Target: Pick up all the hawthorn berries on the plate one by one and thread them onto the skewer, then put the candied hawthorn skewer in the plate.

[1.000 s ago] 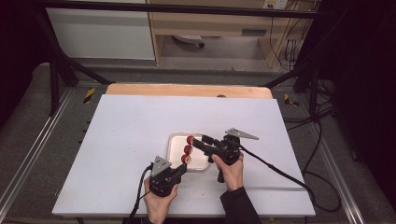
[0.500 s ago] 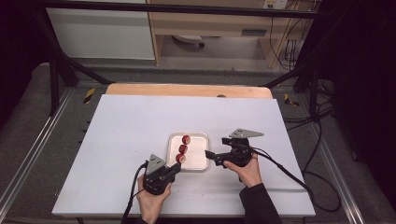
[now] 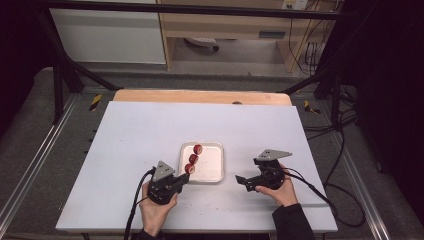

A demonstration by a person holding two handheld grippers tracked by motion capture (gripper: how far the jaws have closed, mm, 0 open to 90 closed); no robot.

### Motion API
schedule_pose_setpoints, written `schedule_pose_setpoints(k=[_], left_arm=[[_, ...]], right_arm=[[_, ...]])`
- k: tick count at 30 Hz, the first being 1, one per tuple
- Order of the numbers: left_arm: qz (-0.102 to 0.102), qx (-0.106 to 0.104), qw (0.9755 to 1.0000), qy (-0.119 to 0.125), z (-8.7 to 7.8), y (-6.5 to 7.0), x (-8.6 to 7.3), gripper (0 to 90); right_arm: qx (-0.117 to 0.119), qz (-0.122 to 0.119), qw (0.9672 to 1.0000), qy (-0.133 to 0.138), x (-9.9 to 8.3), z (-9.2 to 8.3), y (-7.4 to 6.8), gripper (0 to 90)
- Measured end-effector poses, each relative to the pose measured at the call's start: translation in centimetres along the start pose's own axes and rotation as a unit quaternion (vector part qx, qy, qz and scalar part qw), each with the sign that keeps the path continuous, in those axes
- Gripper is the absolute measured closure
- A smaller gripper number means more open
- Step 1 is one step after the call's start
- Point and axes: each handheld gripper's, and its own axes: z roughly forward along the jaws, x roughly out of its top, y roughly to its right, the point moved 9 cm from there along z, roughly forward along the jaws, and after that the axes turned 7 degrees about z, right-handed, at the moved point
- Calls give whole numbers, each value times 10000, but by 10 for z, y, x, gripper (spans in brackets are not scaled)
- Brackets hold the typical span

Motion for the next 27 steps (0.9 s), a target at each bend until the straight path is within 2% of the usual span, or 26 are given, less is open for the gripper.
schedule_pose_setpoints(k=[15,18,22,27], left_arm=[[218,21,9996,-177,-7,-8,22,881],[278,66,9993,-233,-6,-10,28,881],[352,28,9988,-338,-2,-11,34,880],[411,-22,9980,-477,5,-12,41,880]], right_arm=[[-107,205,9997,-38,-27,-14,17,19],[-118,212,9997,-21,-31,-17,19,20],[-165,157,9997,-53,-36,-20,23,17],[-156,202,9997,-68,-40,-22,23,21]])
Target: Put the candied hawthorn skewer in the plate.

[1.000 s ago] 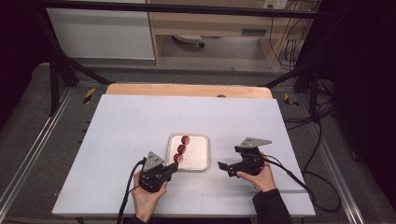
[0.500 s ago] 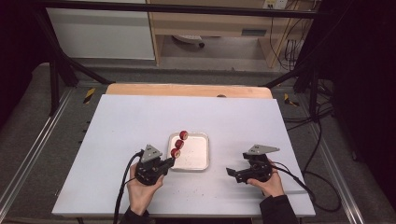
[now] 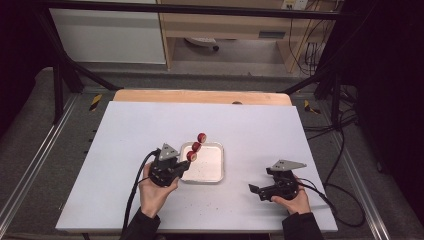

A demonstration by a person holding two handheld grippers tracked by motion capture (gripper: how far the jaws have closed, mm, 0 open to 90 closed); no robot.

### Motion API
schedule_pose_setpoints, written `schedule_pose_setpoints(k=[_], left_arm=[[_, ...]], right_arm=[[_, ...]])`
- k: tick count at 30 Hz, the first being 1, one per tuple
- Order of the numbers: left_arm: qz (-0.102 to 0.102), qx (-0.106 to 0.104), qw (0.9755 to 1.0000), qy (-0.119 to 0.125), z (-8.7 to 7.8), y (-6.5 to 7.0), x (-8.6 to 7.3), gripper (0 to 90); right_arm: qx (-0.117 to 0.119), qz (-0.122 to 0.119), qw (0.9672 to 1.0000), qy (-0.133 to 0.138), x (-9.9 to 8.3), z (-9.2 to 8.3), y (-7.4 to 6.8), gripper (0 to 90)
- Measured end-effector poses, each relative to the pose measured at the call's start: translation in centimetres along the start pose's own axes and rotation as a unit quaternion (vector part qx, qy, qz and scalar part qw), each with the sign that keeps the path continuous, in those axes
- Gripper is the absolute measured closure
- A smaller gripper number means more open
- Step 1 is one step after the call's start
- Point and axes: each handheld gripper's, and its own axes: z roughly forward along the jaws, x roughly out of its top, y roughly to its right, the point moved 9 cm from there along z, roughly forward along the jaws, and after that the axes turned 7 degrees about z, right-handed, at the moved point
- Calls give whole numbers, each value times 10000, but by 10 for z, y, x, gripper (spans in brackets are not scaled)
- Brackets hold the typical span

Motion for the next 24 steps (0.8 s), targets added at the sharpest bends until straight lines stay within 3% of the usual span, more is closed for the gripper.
schedule_pose_setpoints(k=[9,24], left_arm=[[63,164,9991,-385,22,-9,2,881],[195,388,9935,-1056,60,-10,-14,880]], right_arm=[[23,-39,10000,41,-1,-3,1,21],[24,-38,10000,-1,-3,-1,1,20]])
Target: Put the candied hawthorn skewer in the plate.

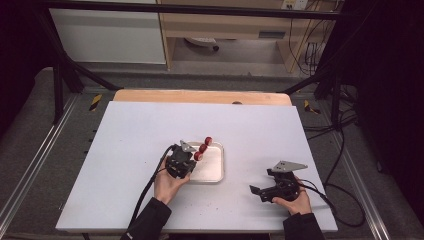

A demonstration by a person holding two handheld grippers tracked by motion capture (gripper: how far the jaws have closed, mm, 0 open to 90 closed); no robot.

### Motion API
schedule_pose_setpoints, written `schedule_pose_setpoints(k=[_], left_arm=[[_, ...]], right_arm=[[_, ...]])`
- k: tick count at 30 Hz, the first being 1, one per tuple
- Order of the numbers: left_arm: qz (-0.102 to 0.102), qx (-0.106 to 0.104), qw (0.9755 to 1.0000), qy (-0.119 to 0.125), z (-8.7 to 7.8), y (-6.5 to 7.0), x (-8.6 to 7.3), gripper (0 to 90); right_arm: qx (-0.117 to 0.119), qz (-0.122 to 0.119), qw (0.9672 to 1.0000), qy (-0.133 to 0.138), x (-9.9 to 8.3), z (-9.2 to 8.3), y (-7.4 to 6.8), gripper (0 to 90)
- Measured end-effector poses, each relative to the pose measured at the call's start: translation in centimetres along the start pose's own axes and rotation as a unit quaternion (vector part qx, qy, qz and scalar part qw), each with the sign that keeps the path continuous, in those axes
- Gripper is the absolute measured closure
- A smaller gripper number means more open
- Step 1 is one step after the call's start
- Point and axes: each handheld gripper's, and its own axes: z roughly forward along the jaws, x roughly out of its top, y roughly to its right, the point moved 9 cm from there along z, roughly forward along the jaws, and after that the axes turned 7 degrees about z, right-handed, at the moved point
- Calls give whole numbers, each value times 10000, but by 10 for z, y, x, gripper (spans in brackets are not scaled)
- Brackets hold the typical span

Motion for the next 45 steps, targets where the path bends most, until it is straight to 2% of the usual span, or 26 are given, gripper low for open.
schedule_pose_setpoints(k=[12,21,26,31,34,36,45], left_arm=[[-18,104,9993,-370,11,3,-9,879],[-19,124,9992,-381,14,5,-11,873],[5,109,9993,-371,12,4,-11,834],[99,41,9997,-221,2,2,-9,748],[167,-88,9997,-142,-5,2,-9,684],[271,-124,9995,-118,-11,0,-10,646],[533,-524,9972,96,-33,-7,-21,351]], right_arm=[[4,6,10000,-42,-1,1,-1,21],[-5,-11,10000,-40,-2,2,-1,22],[-19,-7,10000,-45,-2,1,-1,22],[-23,18,10000,-43,-2,1,-1,20],[-31,-15,10000,-35,-1,0,0,20],[-34,-11,10000,-33,-1,0,0,18],[-23,-19,10000,-48,-1,-1,0,12]])
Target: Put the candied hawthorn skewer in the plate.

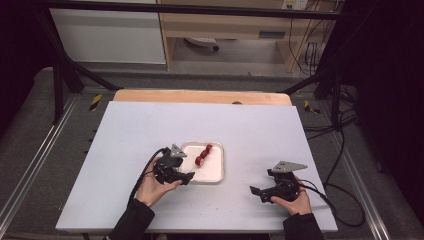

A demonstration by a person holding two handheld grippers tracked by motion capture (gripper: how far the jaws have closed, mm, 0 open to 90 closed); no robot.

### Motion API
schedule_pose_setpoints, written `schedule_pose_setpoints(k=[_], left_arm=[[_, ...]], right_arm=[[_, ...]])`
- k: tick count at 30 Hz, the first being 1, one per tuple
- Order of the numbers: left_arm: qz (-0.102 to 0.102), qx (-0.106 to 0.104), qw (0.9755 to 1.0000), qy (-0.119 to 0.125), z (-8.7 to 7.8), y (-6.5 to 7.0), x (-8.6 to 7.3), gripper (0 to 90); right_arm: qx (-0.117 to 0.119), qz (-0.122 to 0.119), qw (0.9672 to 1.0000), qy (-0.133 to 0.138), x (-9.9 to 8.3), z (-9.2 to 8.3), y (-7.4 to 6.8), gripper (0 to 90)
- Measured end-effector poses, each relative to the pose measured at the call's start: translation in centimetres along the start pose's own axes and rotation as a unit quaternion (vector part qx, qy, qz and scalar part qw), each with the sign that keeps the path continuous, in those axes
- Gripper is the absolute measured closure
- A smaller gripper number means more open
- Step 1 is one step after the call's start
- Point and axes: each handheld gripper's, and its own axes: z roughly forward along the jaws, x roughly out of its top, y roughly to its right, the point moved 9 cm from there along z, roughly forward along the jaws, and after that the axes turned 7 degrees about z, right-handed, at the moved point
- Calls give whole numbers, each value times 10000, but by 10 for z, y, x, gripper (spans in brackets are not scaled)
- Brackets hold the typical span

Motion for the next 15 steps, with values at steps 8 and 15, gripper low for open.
schedule_pose_setpoints(k=[8,15], left_arm=[[-19,-48,9996,269,-27,-18,-28,213],[-221,122,9988,431,-40,-34,-64,137]], right_arm=[[2,11,10000,-17,0,0,0,9],[34,68,10000,-26,0,-1,-1,8]])
